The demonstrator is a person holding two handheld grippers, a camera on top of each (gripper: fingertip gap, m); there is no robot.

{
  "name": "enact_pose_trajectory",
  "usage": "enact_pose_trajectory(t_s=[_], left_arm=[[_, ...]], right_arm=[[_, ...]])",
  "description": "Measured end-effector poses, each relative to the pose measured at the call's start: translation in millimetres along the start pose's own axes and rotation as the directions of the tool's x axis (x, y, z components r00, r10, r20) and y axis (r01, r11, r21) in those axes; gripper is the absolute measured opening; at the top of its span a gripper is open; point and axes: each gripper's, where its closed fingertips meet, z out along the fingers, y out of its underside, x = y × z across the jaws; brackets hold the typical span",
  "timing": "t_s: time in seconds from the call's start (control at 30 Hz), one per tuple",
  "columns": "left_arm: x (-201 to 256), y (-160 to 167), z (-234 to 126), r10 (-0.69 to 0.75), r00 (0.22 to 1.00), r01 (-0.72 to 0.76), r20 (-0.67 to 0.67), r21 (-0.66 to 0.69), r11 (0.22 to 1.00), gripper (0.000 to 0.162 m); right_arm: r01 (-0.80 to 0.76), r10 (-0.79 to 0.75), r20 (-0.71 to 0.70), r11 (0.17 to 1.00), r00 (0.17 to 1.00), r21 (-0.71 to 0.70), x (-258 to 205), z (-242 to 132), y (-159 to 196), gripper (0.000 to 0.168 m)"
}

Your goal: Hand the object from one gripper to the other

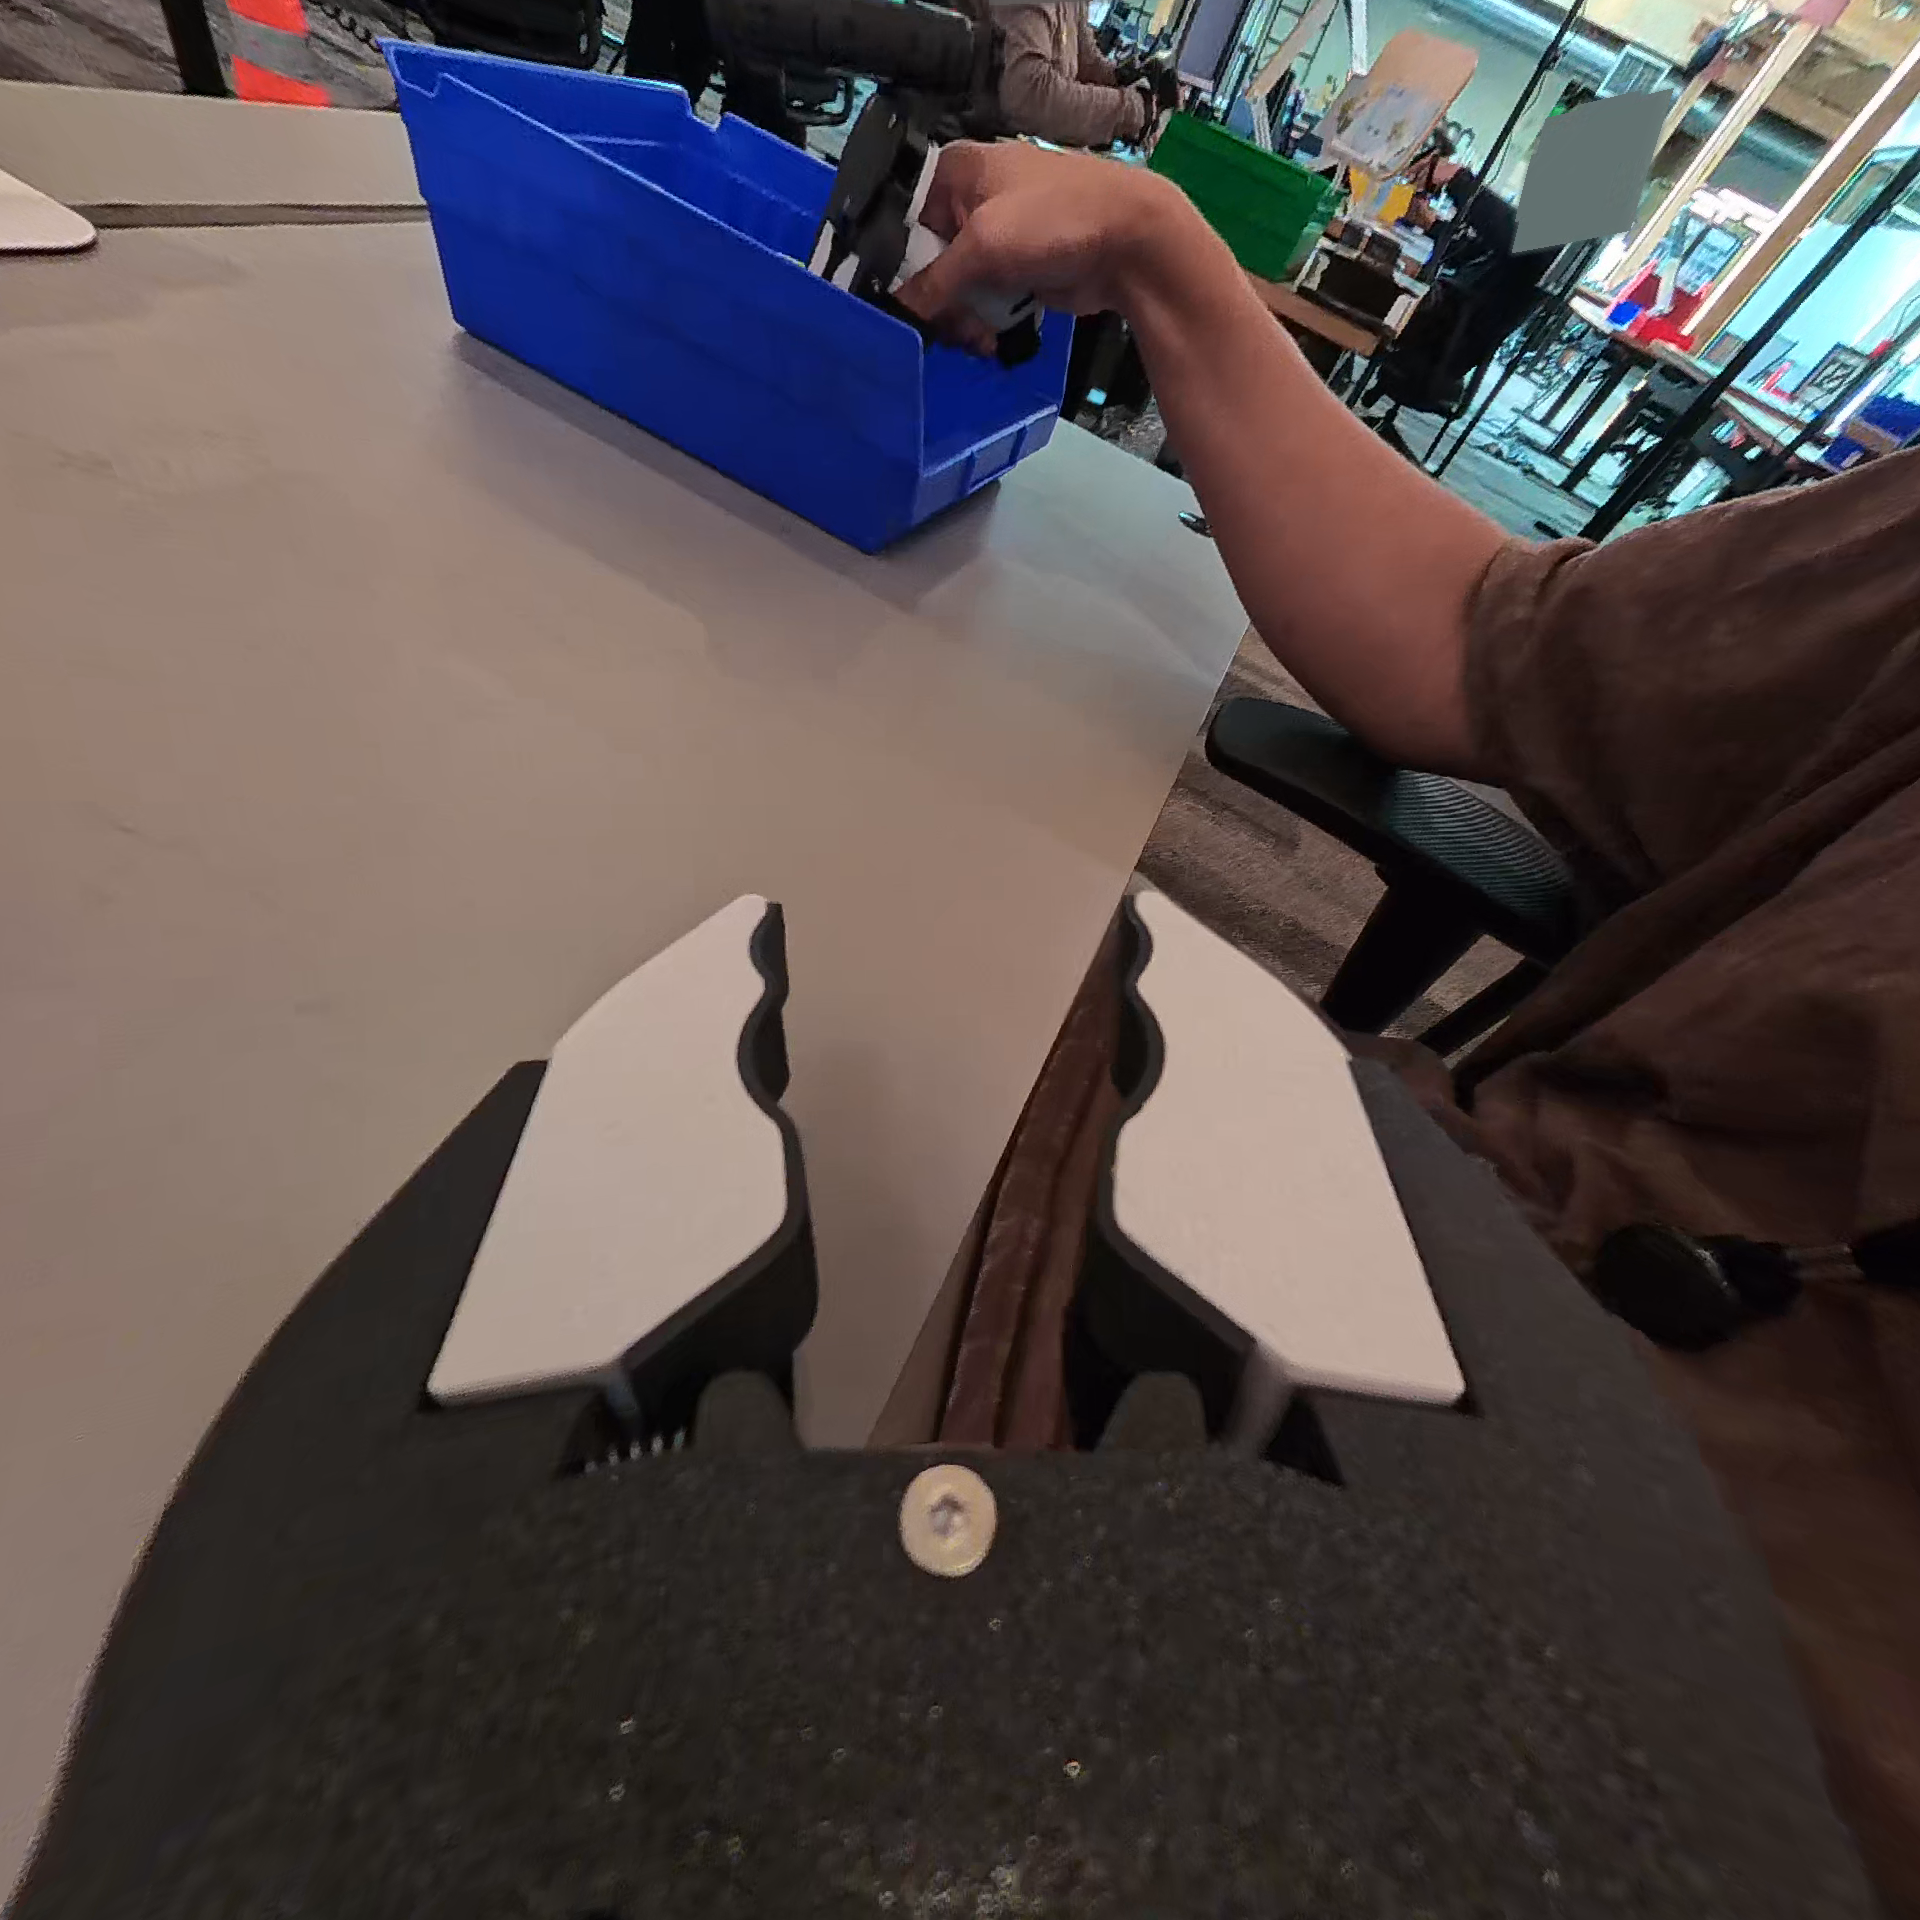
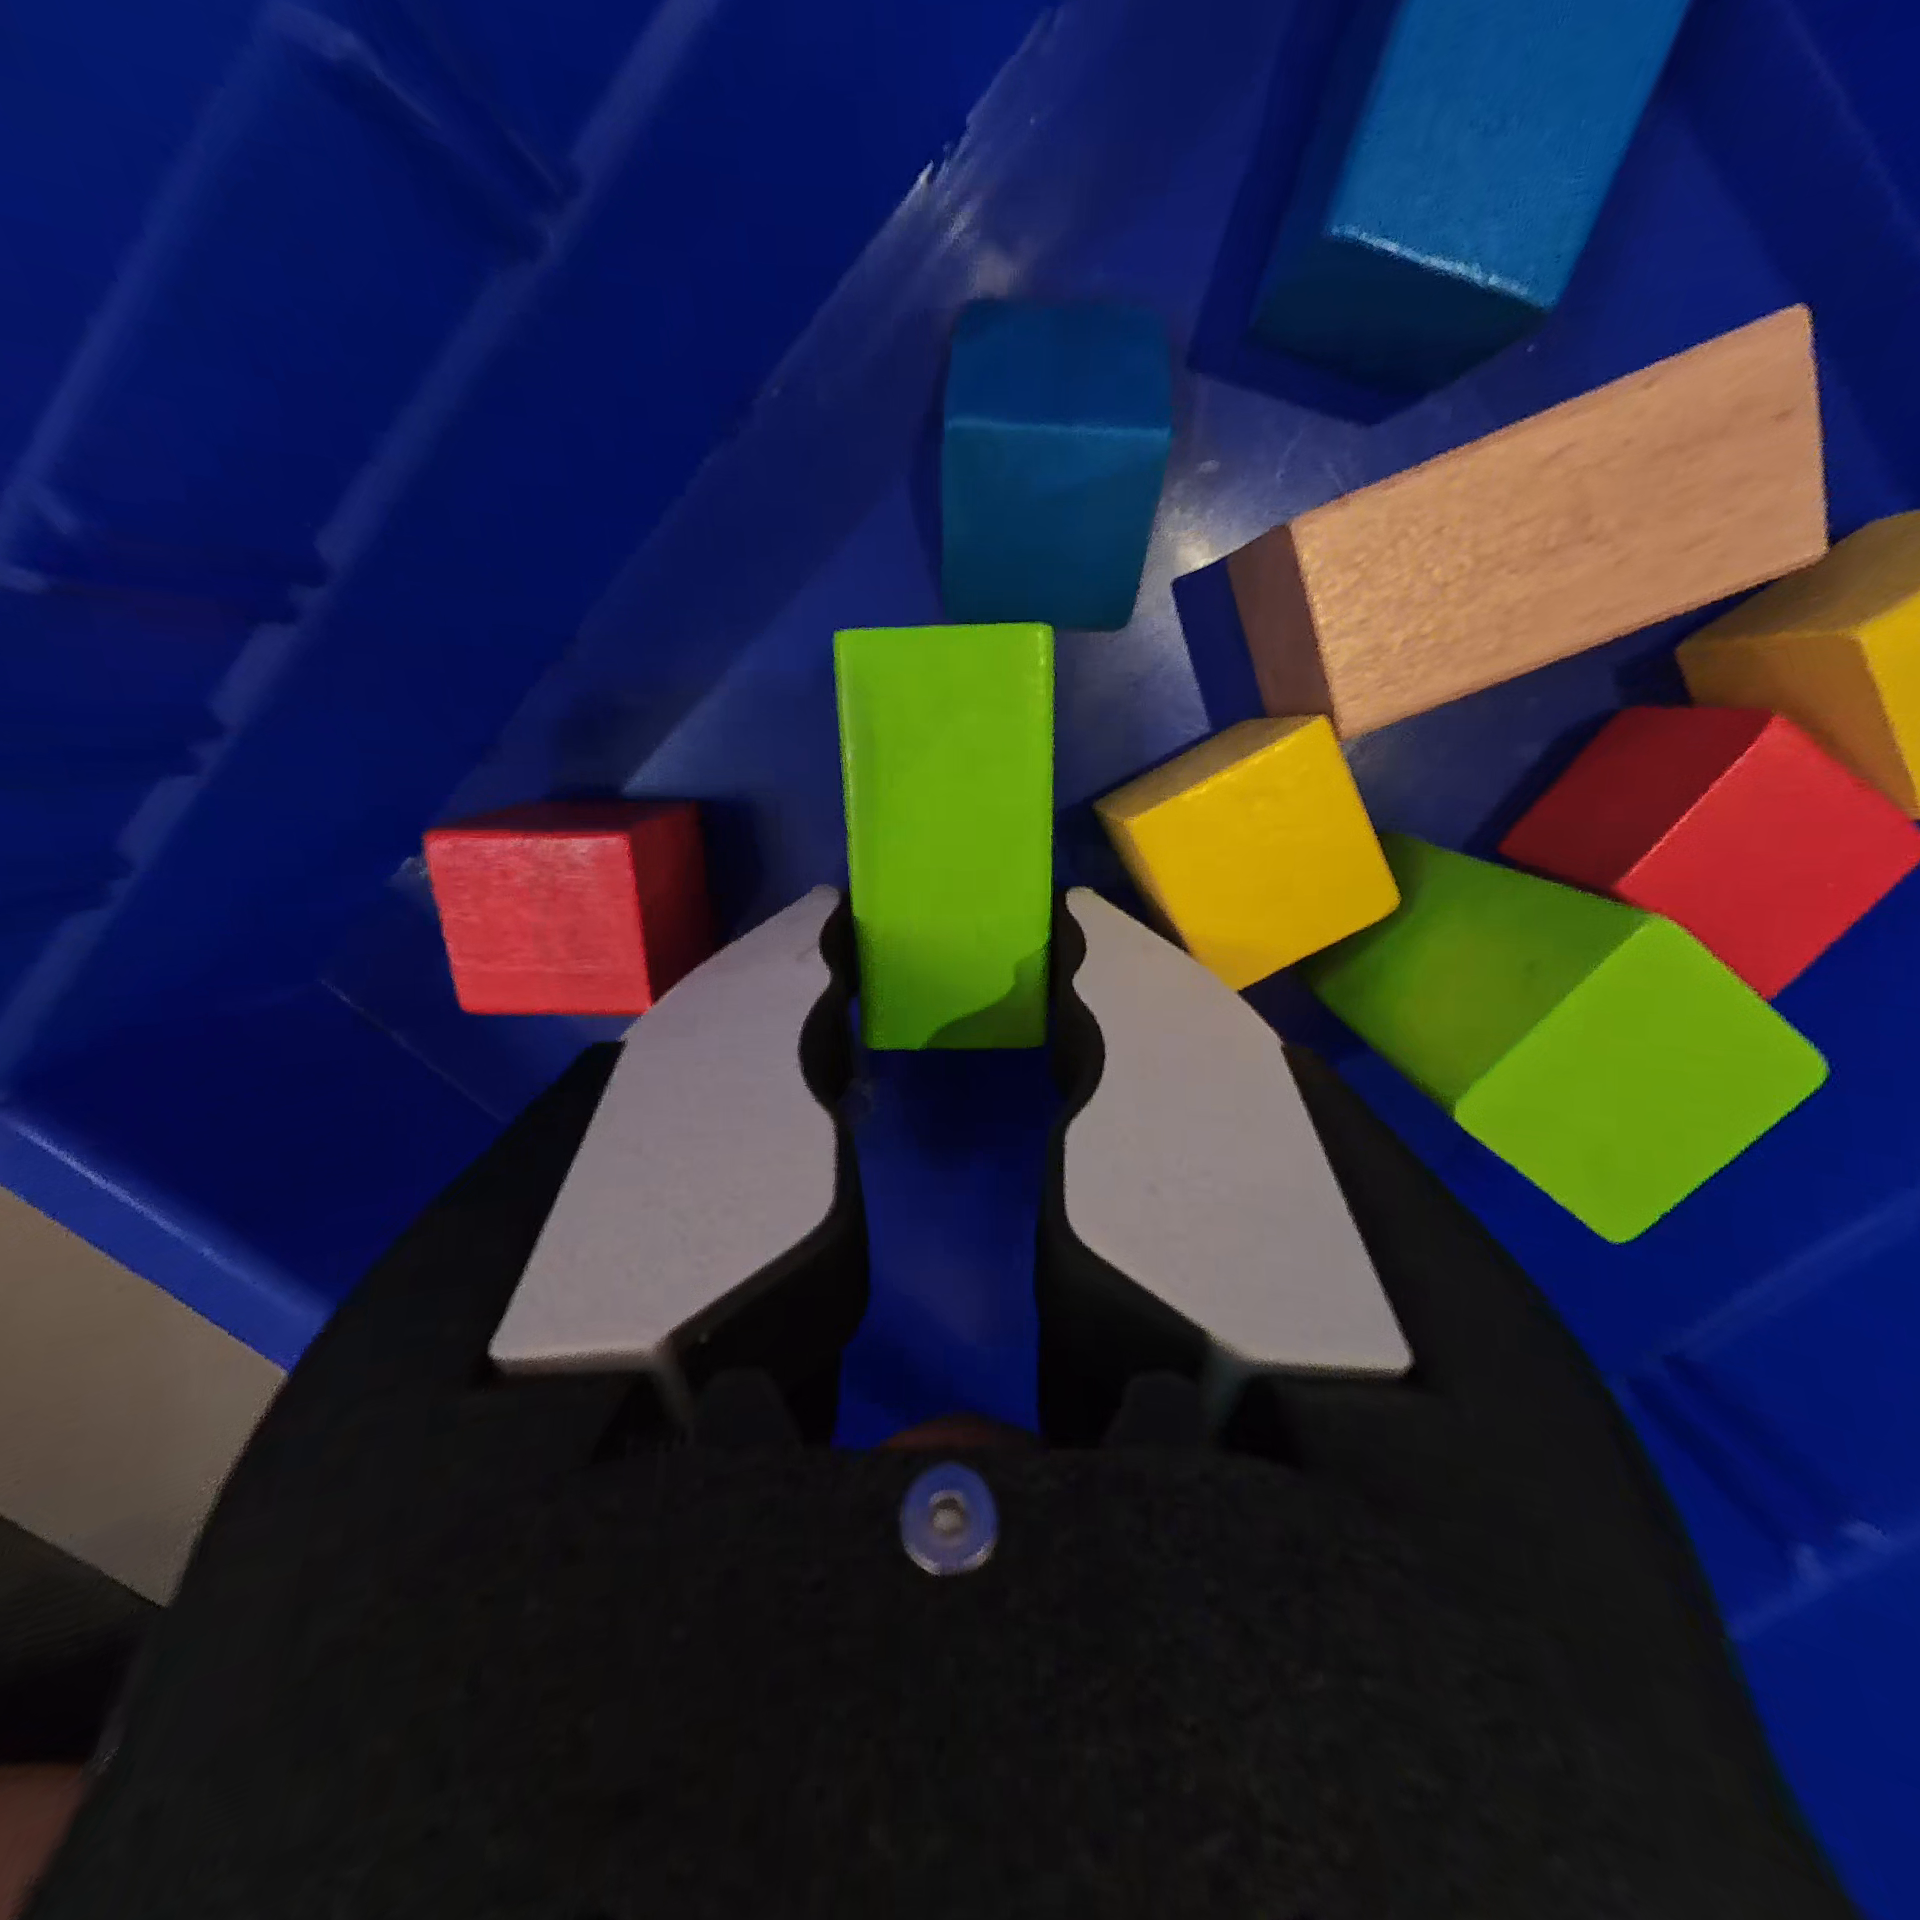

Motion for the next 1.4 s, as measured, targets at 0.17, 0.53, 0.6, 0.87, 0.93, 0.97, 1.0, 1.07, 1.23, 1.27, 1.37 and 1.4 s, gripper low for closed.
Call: enact_pose_trajectory(t_s=[0.17,0.53,0.6,0.87,0.93,0.97,1.0,1.07,1.23,1.27,1.37,1.4], left_arm=[[1.3,-0.1,0.8,0.027,0.999,-0.027,0.017,-0.007,1.0,0.06],[-0.2,1.4,-1.3,0.038,0.999,-0.037,0.032,-0.023,0.999,0.061],[1.3,-2.2,-2.1,0.022,1.0,-0.021,0.019,-0.014,1.0,0.062],[-18.4,0.7,-11.9,0.06,0.992,-0.055,0.108,-0.047,0.997,0.067],[-29.8,-2.6,-19.5,0.072,0.985,-0.065,0.158,-0.05,0.997,0.067],[-36.7,-5.7,-24.5,0.064,0.982,-0.056,0.176,-0.047,0.997,0.067],[-45.1,-8.2,-29.5,0.036,0.981,-0.025,0.188,-0.06,0.998,0.067],[-64.8,-13.2,-39.7,-0.024,0.98,0.052,0.197,-0.14,0.989,0.067],[-155.4,-32.2,-86.6,0.23,0.898,-0.034,0.374,-0.464,0.885,0.068],[-175.5,-33.5,-99.0,0.284,0.87,-0.026,0.403,-0.537,0.843,0.068],[-223.7,-34.0,-122.4,0.314,0.838,0.092,0.446,-0.683,0.725,0.068],[-234.2,-33.6,-123.0,0.302,0.844,0.125,0.443,-0.71,0.693,0.068]], right_arm=[[0.025,-0.026,-0.055,1.0,0.998,-0.017,2.4,1.6,-1.5,0.035],[0.002,0.007,-0.134,0.997,0.991,0.071,3.8,-50.6,6.5,0.044],[0.027,0.011,-0.193,0.981,0.981,0.192,-14.2,-108.6,-1.6,0.04],[0.013,-0.055,0.023,0.572,0.998,0.82,-184.4,-201.5,-44.0,0.06],[-0.066,-0.136,0.154,0.5,0.979,0.863,-236.8,-169.2,-39.8,0.06],[-0.105,-0.166,0.209,0.485,0.964,0.868,-259.5,-153.1,-37.1,0.061],[-0.126,-0.2,0.249,0.48,0.948,0.868,-280.4,-139.1,-34.3,0.061],[-0.138,-0.246,0.281,0.474,0.927,0.87,-310.5,-120.7,-31.8,0.064],[-0.017,-0.339,0.193,0.459,0.921,0.888,-342.5,-117.4,-29.9,0.063],[0.001,-0.342,0.175,0.457,0.923,0.889,-343.8,-114.5,-28.9,0.062],[0.018,-0.34,0.17,0.485,0.925,0.874,-344.8,-101.9,-23.4,0.062],[0.023,-0.346,0.172,0.494,0.922,0.869,-344.7,-98.3,-22.2,0.062]])
